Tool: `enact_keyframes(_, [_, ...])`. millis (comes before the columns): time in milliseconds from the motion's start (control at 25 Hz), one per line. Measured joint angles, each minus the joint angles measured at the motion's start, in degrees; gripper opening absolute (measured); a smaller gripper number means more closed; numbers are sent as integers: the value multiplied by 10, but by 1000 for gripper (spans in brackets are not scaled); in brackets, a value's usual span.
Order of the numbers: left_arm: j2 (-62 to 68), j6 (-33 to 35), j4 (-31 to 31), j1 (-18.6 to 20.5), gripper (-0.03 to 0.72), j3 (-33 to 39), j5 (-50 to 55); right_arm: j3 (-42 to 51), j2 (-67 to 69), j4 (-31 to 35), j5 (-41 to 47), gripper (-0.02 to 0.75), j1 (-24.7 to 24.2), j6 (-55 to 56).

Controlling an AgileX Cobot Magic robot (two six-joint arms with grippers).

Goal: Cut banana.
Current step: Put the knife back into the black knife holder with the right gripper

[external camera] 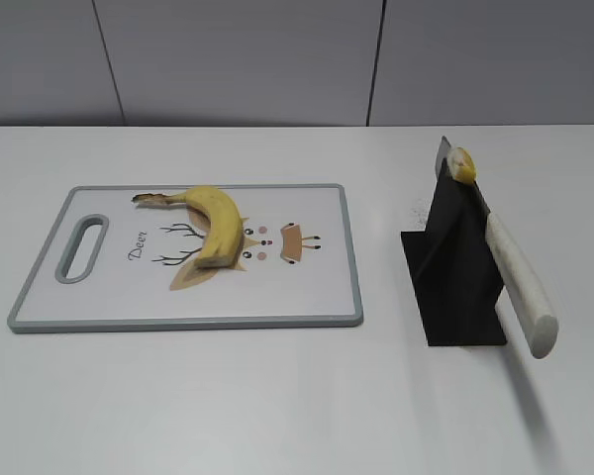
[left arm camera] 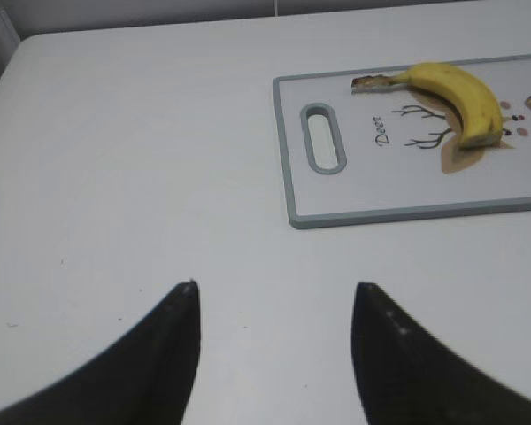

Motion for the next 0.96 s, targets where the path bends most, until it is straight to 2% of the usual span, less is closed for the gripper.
enact_keyframes(120, [-8, 0, 0, 0, 520, 0, 1, 0, 0, 1, 0, 500, -13, 0])
enact_keyframes(960, [-11, 0, 0, 1, 520, 0, 1, 0, 0, 2, 0, 499, -13, 0])
